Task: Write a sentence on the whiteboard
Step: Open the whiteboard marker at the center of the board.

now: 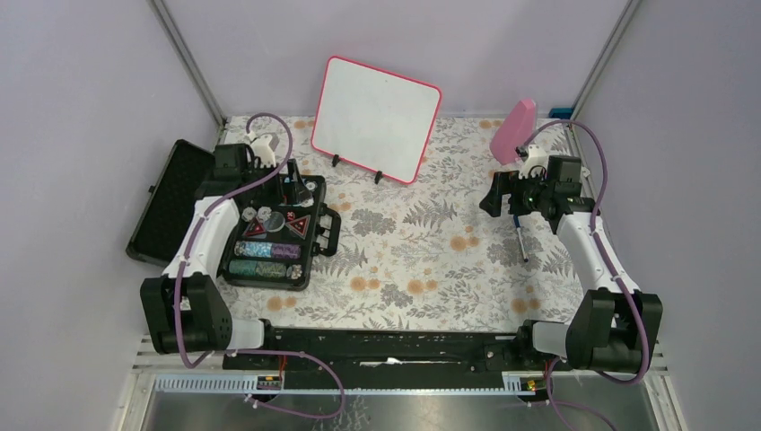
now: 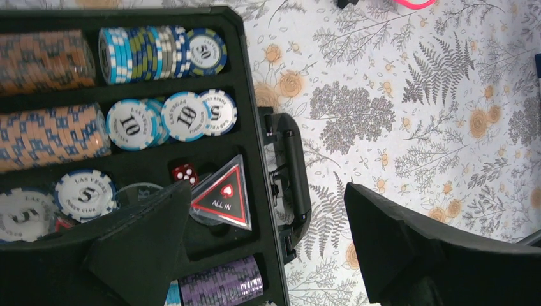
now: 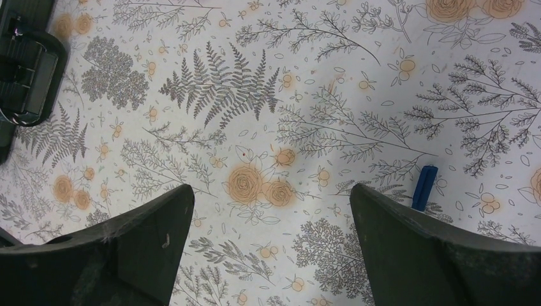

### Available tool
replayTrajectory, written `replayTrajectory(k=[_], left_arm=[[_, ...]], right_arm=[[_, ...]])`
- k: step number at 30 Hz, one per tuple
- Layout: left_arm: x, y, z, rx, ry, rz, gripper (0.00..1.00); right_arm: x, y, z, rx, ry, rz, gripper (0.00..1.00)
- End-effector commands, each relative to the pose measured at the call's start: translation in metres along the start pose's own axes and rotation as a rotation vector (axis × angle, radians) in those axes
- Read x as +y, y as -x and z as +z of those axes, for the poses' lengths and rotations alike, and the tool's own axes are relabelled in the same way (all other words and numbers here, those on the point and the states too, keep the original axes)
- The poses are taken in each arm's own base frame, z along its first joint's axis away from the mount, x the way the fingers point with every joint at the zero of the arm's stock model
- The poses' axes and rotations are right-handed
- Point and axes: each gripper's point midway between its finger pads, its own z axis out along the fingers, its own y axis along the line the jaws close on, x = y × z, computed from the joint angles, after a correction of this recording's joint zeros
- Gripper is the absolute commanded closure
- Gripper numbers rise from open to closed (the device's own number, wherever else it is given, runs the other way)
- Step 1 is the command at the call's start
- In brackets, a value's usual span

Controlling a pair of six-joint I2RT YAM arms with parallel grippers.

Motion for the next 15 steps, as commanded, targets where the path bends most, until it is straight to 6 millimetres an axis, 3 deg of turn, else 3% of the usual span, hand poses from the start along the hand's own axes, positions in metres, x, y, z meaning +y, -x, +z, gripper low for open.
replayTrajectory(k=[1, 7, 15], left_arm=[[-0.015, 0.036, 0.000, -0.068, -0.004, 0.136, 0.01], [-0.046, 0.037, 0.027, -0.026, -0.055, 0.229, 0.01], [-0.093, 0.029, 0.056, 0.031, -0.129, 0.307, 0.01]], right_arm=[[0.006, 0.019, -0.006, -0.032, 0.021, -0.047, 0.01], [0.001, 0.013, -0.009, 0.001, -0.009, -0.059, 0.01], [-0.037, -0.031, -0.022, 0.206, -0.187, -0.110, 0.03]])
